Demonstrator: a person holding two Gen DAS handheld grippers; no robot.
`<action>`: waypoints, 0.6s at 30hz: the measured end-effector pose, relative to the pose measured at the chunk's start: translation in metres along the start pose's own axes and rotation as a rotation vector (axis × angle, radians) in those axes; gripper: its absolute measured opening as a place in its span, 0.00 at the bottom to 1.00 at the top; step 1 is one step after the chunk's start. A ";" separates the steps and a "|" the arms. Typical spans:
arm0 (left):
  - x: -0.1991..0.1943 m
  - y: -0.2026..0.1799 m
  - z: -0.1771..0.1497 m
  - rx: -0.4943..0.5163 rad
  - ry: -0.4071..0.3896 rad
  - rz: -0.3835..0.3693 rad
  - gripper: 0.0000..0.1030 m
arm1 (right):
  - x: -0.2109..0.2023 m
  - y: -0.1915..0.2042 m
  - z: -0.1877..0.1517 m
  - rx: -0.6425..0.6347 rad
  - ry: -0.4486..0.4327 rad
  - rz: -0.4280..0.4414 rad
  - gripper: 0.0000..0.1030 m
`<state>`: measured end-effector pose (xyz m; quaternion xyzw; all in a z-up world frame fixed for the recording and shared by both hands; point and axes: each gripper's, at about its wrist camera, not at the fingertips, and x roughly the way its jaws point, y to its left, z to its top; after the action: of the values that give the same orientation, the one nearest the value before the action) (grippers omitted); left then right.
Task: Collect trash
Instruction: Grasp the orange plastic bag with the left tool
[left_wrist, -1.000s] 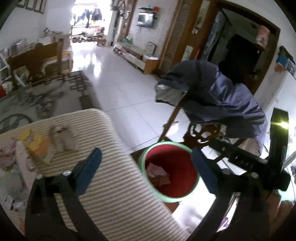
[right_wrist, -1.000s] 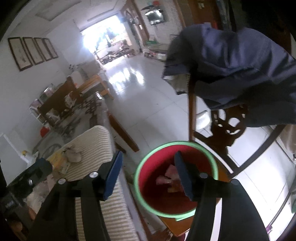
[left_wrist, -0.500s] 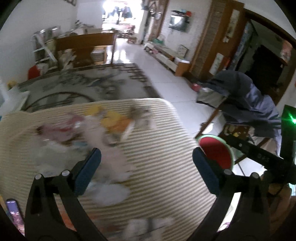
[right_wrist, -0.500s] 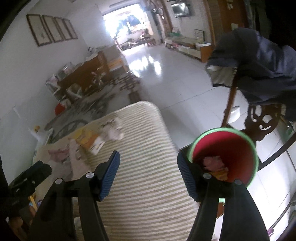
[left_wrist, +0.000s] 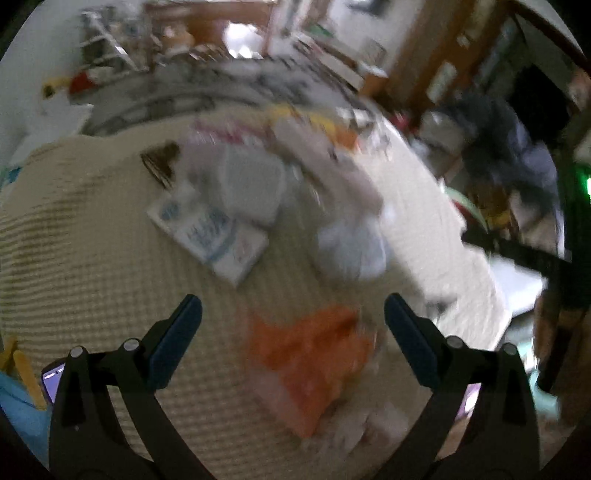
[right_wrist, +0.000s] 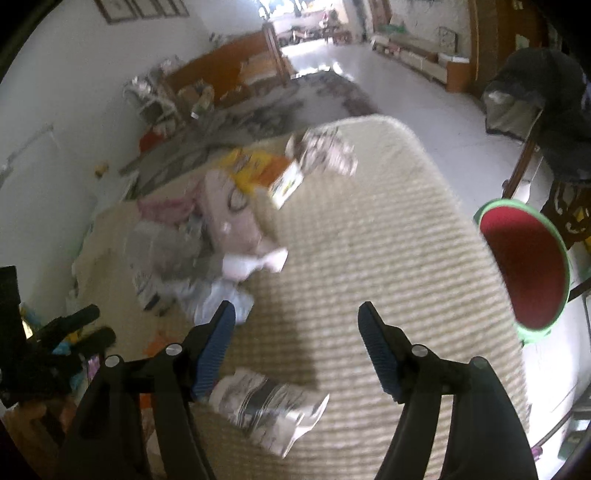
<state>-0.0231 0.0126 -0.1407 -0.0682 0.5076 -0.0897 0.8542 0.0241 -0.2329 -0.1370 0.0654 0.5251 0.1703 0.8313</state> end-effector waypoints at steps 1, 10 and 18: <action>0.006 -0.003 -0.006 0.031 0.028 -0.017 0.94 | 0.001 0.002 -0.004 -0.004 0.010 -0.005 0.65; 0.053 -0.020 -0.012 0.187 0.124 -0.020 0.94 | -0.006 0.026 -0.036 -0.122 0.097 -0.023 0.69; 0.061 -0.019 -0.012 0.158 0.138 -0.085 0.60 | -0.002 0.028 -0.050 -0.096 0.138 -0.023 0.74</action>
<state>-0.0065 -0.0201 -0.1950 -0.0159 0.5534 -0.1701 0.8152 -0.0276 -0.2115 -0.1489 0.0075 0.5733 0.1897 0.7971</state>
